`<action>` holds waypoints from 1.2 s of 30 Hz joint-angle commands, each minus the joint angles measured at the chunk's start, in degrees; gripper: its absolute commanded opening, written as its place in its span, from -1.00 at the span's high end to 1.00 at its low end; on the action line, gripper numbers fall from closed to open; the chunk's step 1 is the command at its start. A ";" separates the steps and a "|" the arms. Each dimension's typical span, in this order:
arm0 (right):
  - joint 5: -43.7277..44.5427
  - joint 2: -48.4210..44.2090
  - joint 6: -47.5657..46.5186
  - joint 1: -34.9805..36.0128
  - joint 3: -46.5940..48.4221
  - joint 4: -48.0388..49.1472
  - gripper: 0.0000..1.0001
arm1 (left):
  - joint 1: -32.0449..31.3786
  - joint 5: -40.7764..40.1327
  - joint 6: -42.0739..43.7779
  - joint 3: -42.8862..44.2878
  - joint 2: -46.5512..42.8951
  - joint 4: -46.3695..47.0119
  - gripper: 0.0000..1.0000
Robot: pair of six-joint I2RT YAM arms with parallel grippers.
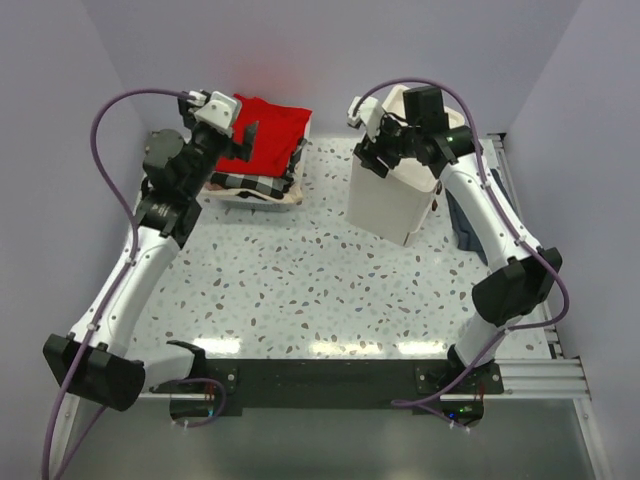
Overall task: Sort the stationery into containers
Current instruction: Move the storage box to the center of the board.
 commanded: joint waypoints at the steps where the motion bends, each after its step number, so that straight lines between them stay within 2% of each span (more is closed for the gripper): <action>1: 2.12 3.22 -1.32 -0.27 4.84 -4.26 -0.21 | 3.63 -2.57 3.51 2.21 -4.09 -1.60 -0.86; 3: 2.03 4.55 -0.88 -0.18 7.11 -6.10 0.08 | 5.38 -3.01 3.86 2.83 -5.06 -1.78 -0.87; 5: 1.77 6.65 1.39 -0.27 9.32 -7.94 0.21 | 6.53 -3.36 4.04 2.83 -5.76 -1.78 -0.87; 6: 1.77 7.62 2.27 -0.27 11.94 -8.48 0.40 | 7.41 -3.45 4.04 2.48 -6.38 -1.78 -0.88; 12: 4.57 16.23 8.96 0.34 23.81 -15.60 0.70 | 10.22 -4.15 3.78 1.69 -9.10 -2.57 -0.88; 13: 5.80 16.76 9.75 0.43 24.09 -15.69 0.88 | 10.40 -4.50 4.04 1.69 -9.46 -2.92 -0.88; 15: 9.91 16.86 15.18 0.34 22.96 -12.28 1.00 | 10.75 -4.86 4.65 1.51 -10.24 -3.18 -0.89; 18: 14.50 16.85 27.22 0.34 22.24 -4.28 1.00 | 10.93 -5.47 5.45 1.42 -10.78 -3.80 -0.89; 23: 16.01 22.30 42.67 0.52 28.83 2.40 1.00 | 11.02 -5.47 5.01 2.30 -10.95 -6.17 -0.89; 28: 18.37 30.20 50.35 1.04 36.92 12.05 1.00 | 11.63 -5.39 4.66 2.65 -10.87 -9.86 -0.88; 32: 25.12 32.58 55.97 1.40 37.45 19.80 1.00 | 12.33 -4.60 4.22 2.74 -10.87 -11.09 -0.88; 36: 31.19 35.04 57.30 1.92 37.45 27.80 1.00 | 13.56 -1.97 2.29 3.27 -10.69 -12.32 -0.87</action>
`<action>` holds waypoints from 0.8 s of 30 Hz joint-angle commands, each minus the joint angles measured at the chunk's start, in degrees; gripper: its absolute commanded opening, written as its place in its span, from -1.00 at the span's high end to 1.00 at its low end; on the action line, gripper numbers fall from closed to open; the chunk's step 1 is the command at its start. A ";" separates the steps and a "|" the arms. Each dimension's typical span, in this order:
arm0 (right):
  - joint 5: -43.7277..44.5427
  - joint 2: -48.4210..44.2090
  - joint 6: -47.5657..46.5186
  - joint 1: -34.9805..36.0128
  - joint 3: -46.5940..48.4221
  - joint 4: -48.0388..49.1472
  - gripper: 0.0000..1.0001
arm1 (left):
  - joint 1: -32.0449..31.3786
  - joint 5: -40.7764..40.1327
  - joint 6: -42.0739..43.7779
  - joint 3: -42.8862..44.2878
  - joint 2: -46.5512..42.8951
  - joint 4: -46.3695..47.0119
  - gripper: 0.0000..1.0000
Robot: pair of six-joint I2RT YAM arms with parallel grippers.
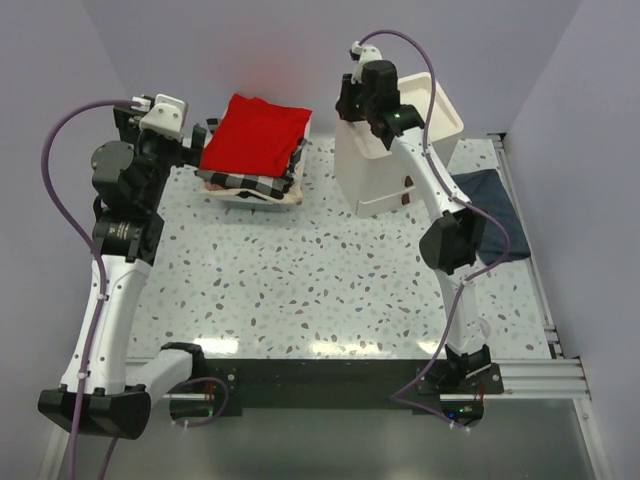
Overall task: Sort the stationery into containers
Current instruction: Move the storage box to the center of the board, then reset both arms
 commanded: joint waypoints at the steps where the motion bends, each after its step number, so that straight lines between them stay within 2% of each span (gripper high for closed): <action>1: 11.10 2.39 6.46 0.39 3.00 16.76 1.00 | 1.87 2.91 -1.93 2.33 -0.39 -0.94 -0.87; 7: 16.90 6.70 3.48 1.54 5.38 27.58 1.00 | 3.46 4.76 -2.73 2.33 -0.31 -1.91 -0.86; 12: 22.26 8.02 2.77 1.72 6.17 29.71 0.99 | 3.90 5.73 -3.34 2.33 -0.13 -2.17 -0.86; 13: 23.57 7.76 2.68 1.71 6.00 31.54 0.67 | 3.90 5.99 -3.52 2.33 -0.22 -2.26 -0.86; 15: 23.24 6.80 1.20 1.89 5.38 32.52 0.40 | 3.90 6.87 -4.04 2.42 -0.31 -2.08 -0.86; 16: 22.71 5.40 0.15 2.06 5.29 33.40 0.19 | 3.98 7.22 -4.13 2.42 -0.31 -1.91 -0.86; 18: 19.64 3.03 -2.23 2.07 2.85 34.80 0.04 | 3.98 8.27 -4.40 2.51 -0.74 -1.30 -0.87; 19: 18.33 -0.64 -4.59 2.07 1.53 36.81 -0.15 | 3.98 8.71 -4.48 2.51 -0.83 -0.94 -0.87; 21: 9.03 -5.57 -6.19 2.07 -4.53 38.93 -0.34 | 3.98 9.85 -5.01 2.77 -1.36 0.28 -1.00; 24: 0.69 -17.26 -5.76 2.24 -15.77 42.98 -0.88 | 3.98 10.56 -5.19 3.47 -1.98 1.43 -1.00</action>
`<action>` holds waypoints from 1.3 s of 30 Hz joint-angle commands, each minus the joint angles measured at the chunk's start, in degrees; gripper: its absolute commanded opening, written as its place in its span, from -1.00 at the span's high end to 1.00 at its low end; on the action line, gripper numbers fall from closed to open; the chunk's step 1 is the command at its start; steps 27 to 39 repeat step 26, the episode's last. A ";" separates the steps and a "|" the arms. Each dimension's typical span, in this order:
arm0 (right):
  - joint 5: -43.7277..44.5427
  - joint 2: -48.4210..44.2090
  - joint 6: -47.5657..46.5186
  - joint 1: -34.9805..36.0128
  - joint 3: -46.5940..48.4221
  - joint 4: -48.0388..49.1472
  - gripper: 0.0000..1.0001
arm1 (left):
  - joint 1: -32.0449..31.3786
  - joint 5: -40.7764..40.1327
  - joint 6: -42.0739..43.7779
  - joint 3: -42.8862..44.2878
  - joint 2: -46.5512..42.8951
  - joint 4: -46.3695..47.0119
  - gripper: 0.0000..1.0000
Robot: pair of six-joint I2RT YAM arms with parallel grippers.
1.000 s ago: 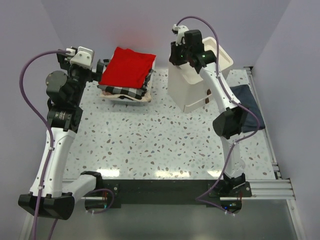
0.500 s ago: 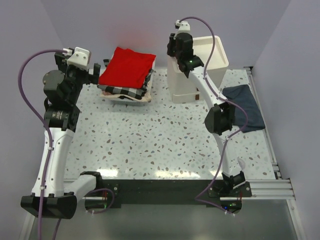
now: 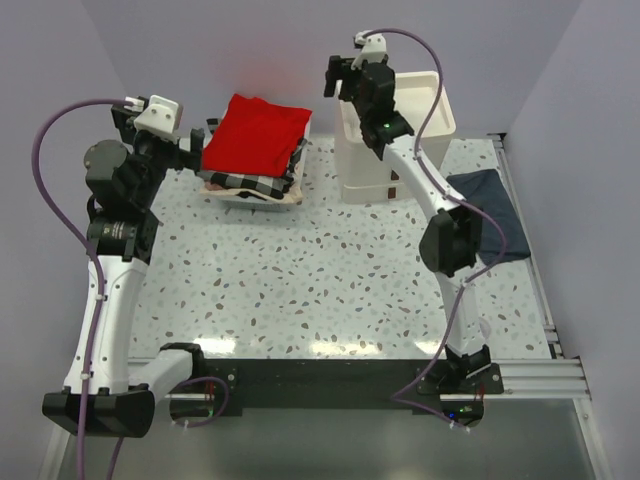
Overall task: Sort the stationery into containers
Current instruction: Reset both arms
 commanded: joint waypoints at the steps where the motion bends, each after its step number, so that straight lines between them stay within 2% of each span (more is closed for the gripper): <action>1: -12.33 -20.42 -2.48 0.34 -10.92 10.58 -0.98 | 0.47 2.41 -1.26 3.19 -2.00 3.99 -1.00; 3: -13.12 -27.46 -3.43 0.60 -16.37 6.28 -0.98 | 0.47 -0.29 -0.73 2.75 -2.26 4.08 -1.00; 4: -13.56 -29.83 -7.18 0.61 -18.30 0.52 -0.98 | 0.47 -1.79 -0.55 2.32 -2.35 4.17 -1.00; 5: -12.79 -33.94 -9.83 0.69 -23.80 -1.19 -0.98 | 0.47 -3.46 -0.46 0.92 -2.61 4.34 -1.00; 7: -6.39 -38.36 -13.79 0.61 -31.12 -7.07 -0.98 | 0.47 -7.60 0.32 -0.76 -2.96 4.78 -1.00; 8: -3.32 -40.12 -14.59 0.61 -37.77 -9.01 -0.98 | 0.47 -8.48 0.59 -2.07 -3.40 4.96 -1.00; 10: 9.55 -44.87 -15.31 0.61 -43.35 -14.70 -0.98 | 0.47 -9.10 0.68 -3.40 -3.67 5.40 -1.00; 13: 21.11 -50.58 -16.09 0.69 -52.05 -22.62 -0.98 | 0.47 -9.10 1.38 -5.94 -4.11 5.75 -1.00; 17: 22.38 -61.38 -15.75 0.61 -64.86 -27.05 -0.98 | 0.47 -10.86 2.44 -12.08 -5.51 6.89 -1.00; 21: 16.59 -71.59 -12.24 0.43 -69.47 -33.10 -0.98 | 0.47 -10.68 0.86 -18.16 -7.53 9.00 -1.00; 24: 12.38 -76.69 -13.89 0.43 -71.76 -36.01 -0.98 | 0.47 -12.70 0.50 -21.15 -7.89 9.79 -1.00; 26: 12.97 -79.06 -15.65 0.43 -71.76 -36.02 -0.98 | 0.47 -13.75 0.68 -22.21 -7.54 10.14 -1.00; 39: 12.97 -79.06 -15.65 0.43 -71.76 -36.02 -0.98 | 0.47 -13.75 0.68 -22.21 -7.54 10.14 -1.00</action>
